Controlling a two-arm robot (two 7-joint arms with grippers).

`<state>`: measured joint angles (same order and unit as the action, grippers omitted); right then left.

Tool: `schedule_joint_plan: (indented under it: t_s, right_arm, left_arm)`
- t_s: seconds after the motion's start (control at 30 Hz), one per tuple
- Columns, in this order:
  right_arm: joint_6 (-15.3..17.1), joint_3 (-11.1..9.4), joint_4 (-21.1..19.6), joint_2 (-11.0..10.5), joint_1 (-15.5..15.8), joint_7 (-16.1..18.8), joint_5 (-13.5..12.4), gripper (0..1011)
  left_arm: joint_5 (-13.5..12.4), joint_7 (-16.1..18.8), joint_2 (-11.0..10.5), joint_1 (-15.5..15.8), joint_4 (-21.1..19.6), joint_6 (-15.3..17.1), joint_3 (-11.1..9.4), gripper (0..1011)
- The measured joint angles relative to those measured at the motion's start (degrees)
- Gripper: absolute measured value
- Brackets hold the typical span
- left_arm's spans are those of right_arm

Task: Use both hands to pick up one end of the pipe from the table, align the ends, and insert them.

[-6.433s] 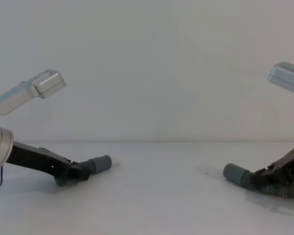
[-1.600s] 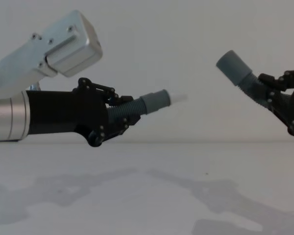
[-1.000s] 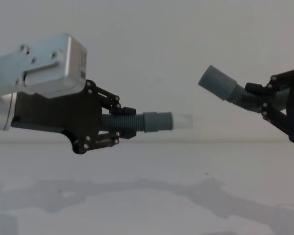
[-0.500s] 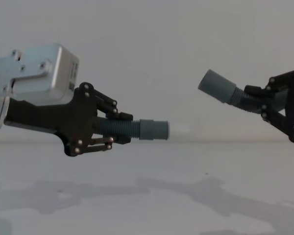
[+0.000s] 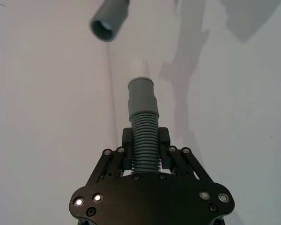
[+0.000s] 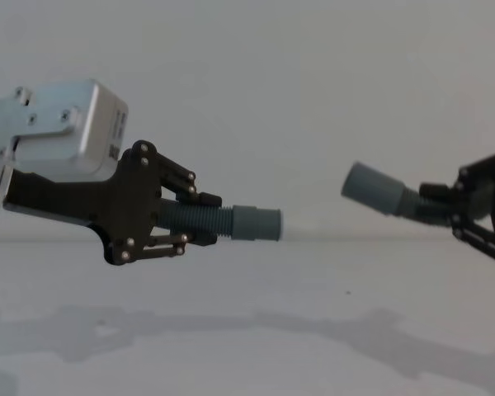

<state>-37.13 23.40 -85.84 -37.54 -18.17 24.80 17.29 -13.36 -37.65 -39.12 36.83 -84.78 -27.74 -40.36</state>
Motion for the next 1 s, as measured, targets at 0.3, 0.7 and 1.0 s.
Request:
schedule_joint_plan:
  t_s: [0.3,0.7,1.0]
  right_arm:
    - [1.8,0.1,-1.4,-2.3,2.1,0.6,0.3,85]
    - [4.4,0.7,-3.4,-4.1,4.0,0.8,1.0,85]
    - [5.4,1.7,-4.1,-4.0,3.9,1.1,1.2,85]
  left_arm:
    - [-0.1,-0.2,0.0,0.1,0.1,-0.2,-0.1,305]
    - [-0.2,-0.3,-0.1,0.2,0.1,-0.3,-0.1,305]
    - [-0.2,-0.3,-0.1,0.2,0.1,-0.4,-0.1,305]
